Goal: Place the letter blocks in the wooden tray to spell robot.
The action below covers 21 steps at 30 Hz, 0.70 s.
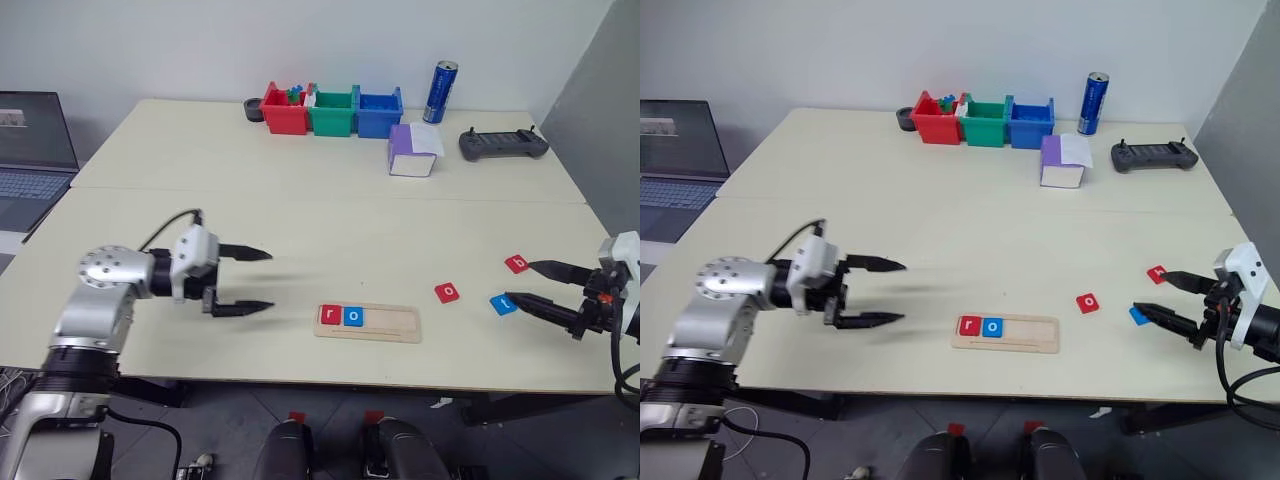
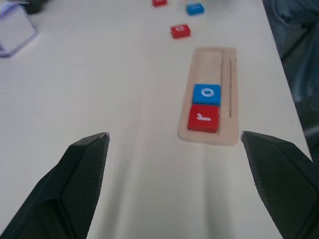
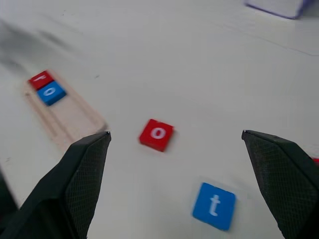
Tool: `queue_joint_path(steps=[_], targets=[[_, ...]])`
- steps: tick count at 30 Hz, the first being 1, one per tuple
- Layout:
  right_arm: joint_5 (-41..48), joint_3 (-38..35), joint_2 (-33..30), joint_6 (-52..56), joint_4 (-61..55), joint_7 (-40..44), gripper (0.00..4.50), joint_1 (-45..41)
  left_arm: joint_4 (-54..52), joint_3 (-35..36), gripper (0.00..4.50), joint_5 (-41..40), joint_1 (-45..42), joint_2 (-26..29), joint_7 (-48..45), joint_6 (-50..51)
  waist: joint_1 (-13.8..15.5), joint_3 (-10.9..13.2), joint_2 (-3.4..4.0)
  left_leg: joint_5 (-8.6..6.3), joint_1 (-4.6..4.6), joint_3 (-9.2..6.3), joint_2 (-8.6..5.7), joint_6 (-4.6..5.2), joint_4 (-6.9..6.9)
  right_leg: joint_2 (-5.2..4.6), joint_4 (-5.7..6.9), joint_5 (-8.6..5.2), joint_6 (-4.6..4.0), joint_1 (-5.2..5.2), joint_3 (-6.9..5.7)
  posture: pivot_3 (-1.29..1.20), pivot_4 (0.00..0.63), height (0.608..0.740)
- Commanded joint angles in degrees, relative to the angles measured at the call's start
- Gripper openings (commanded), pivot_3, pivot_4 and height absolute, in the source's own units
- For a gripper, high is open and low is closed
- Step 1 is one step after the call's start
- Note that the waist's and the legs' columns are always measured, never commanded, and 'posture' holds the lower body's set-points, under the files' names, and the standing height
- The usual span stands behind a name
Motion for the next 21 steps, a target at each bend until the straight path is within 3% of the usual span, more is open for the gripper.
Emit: queue_joint_path(steps=[1,21], targets=[[-1.46,0.28,-0.03,-2.73,3.30,0.36,4.50,-1.85,-0.98,2.84,4.47,-5.93,0.41,-1.05,-3.63,2.39,0.02,0.00,0.01,0.00,0.00,0.02,-0.01,0.00,0.00,0.00,0.00,0.00,0.00,0.00,0.01,0.00,0.150,0.740],[-5.35,4.79,0.17,-7.14,12.33,2.02,4.50,-8.35,1.06,1.44,4.47,-6.33,5.14,1.51,-8.92,0.34,-0.28,-0.02,0.03,0.00,0.02,0.07,0.02,-0.01,-0.02,0.00,0.02,0.00,0.00,-0.02,0.05,0.00,0.150,0.740]])
